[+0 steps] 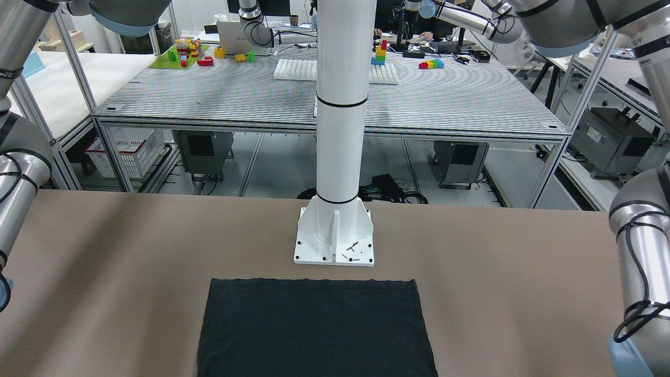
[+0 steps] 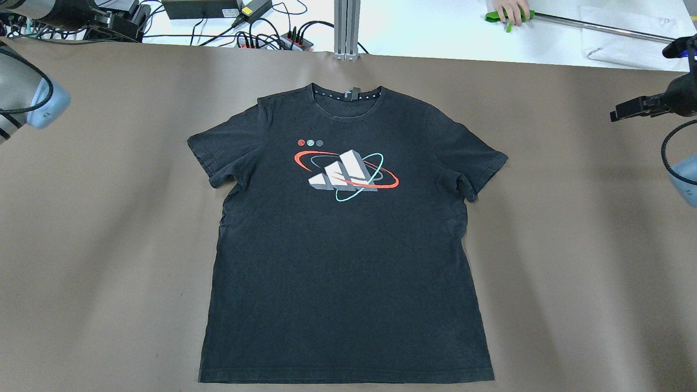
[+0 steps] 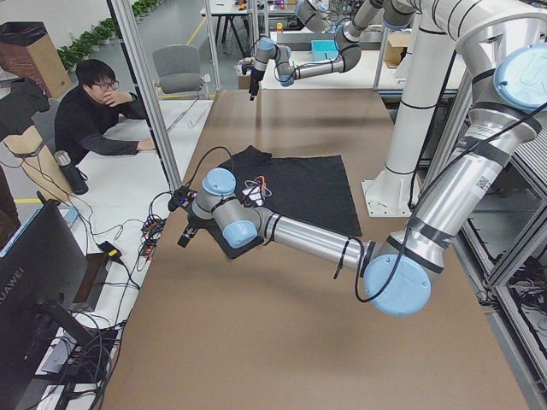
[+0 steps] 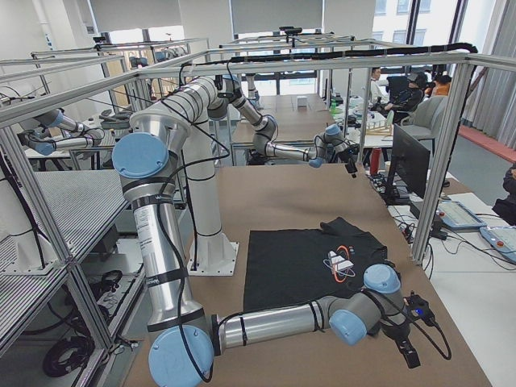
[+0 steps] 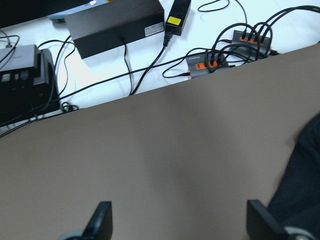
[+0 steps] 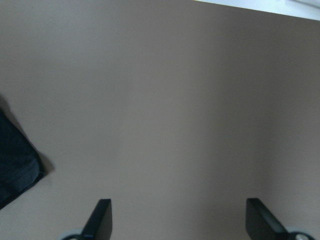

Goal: Fold clothes
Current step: 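Move the right gripper to the sleeve nearest it and grasp it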

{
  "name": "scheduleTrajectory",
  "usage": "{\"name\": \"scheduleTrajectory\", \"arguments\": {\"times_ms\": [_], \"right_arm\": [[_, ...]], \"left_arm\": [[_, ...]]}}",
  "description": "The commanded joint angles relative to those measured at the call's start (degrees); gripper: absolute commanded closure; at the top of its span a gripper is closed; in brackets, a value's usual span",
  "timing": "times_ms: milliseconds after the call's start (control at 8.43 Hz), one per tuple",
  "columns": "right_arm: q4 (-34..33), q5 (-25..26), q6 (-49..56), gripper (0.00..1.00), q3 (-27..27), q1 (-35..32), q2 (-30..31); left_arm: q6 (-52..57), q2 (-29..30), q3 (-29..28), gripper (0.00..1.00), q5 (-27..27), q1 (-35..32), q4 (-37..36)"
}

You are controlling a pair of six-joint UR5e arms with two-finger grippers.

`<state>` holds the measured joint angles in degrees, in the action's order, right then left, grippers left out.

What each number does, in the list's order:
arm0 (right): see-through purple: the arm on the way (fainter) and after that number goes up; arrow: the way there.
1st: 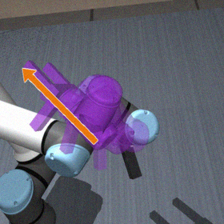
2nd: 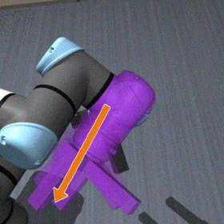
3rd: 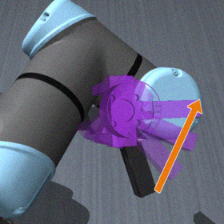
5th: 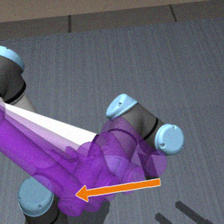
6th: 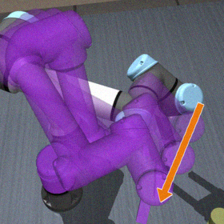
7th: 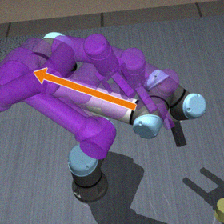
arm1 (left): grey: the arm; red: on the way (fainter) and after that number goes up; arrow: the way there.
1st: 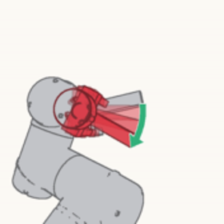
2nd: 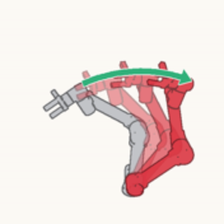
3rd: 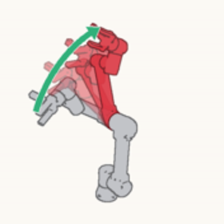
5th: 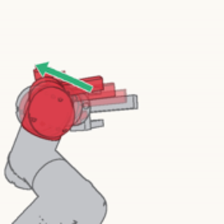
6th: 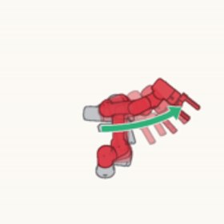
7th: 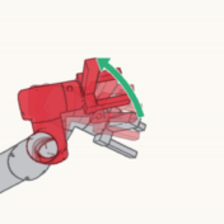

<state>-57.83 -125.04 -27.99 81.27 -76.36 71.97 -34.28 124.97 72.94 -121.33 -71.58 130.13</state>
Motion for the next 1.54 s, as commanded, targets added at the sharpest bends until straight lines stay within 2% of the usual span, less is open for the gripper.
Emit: {"name": "scheduleTrajectory", "arguments": {"times_ms": [0, 119, 356, 593, 831, 1068, 1424], "right_arm": [[13.57, 0.15, -9.85, 0.06, -6.80, 3.84, -0.43], [16.49, 2.33, -13.11, 0.06, -7.35, 7.41, -0.78], [17.23, 9.26, -17.86, 0.06, -7.53, 12.09, -2.70], [17.23, 12.44, -20.34, 0.06, -8.84, 15.17, -4.46], [18.62, 12.89, -23.42, 0.06, -11.12, 16.67, -5.79], [24.50, 16.73, -27.35, 0.06, -15.16, 19.82, -6.57], [24.52, 18.60, -29.57, 0.06, -16.40, 21.77, -8.43]], "left_arm": [[-4.30, 5.44, -3.58, 0.06, 1.26, 2.75, 0.74], [-4.30, 5.81, -4.11, 0.06, 1.88, 3.37, 0.83], [-4.39, 6.51, -5.34, 0.06, 7.04, 5.73, 1.61], [-6.93, 8.17, -11.46, 0.06, 9.60, 7.67, 8.53], [-7.12, 9.50, -13.34, 0.06, 10.15, 7.77, 8.74], [-7.12, 9.59, -13.52, 0.06, 10.24, 7.77, 8.74], [-7.12, 9.68, -13.61, 0.06, 10.59, 7.68, 8.74]]}}
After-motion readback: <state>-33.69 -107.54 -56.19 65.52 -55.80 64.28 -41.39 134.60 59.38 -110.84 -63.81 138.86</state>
